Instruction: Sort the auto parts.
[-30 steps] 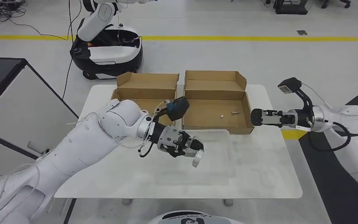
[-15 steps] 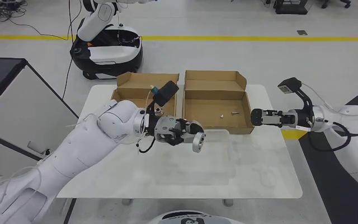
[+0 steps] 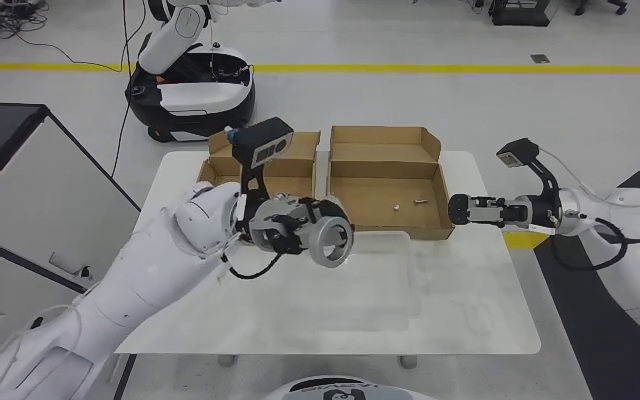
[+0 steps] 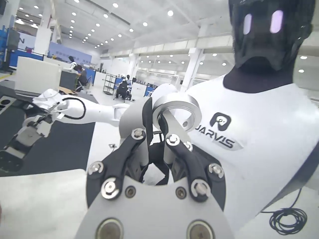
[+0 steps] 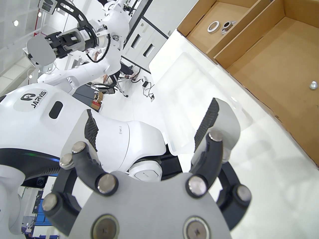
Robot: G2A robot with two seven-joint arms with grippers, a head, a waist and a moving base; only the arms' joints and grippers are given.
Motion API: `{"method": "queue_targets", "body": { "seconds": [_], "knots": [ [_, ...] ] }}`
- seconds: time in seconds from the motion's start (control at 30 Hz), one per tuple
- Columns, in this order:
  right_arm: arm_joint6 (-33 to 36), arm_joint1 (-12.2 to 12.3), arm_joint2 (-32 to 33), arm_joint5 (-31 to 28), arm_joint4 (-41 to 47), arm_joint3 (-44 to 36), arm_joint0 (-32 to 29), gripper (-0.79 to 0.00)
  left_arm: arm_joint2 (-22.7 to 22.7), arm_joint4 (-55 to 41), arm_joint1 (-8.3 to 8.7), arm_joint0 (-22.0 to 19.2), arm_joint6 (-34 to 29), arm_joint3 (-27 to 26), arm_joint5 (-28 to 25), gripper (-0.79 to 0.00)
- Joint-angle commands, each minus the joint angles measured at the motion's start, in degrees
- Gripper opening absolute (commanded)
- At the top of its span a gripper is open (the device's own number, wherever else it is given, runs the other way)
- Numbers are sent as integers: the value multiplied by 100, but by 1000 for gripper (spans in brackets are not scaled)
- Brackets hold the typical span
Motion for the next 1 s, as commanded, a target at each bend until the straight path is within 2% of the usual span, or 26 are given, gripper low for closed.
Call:
{"method": "queue_targets", "body": {
  "seconds": [0.0, 0.53, 0.8, 0.97],
  "knots": [
    [0, 0, 0, 0, 0, 0, 0, 0, -109, -404, -52, 61, -84, -115, 0, -785],
    [0, 0, 0, 0, 0, 0, 0, 0, -522, -1283, -309, 380, -84, -382, 0, -785],
    [0, 0, 0, 0, 0, 0, 0, 0, -529, -1307, -316, 390, -85, -380, 0, -785],
    [0, 0, 0, 0, 0, 0, 0, 0, -730, -1294, -368, 594, 479, -476, 141, -785]
  ]
}}
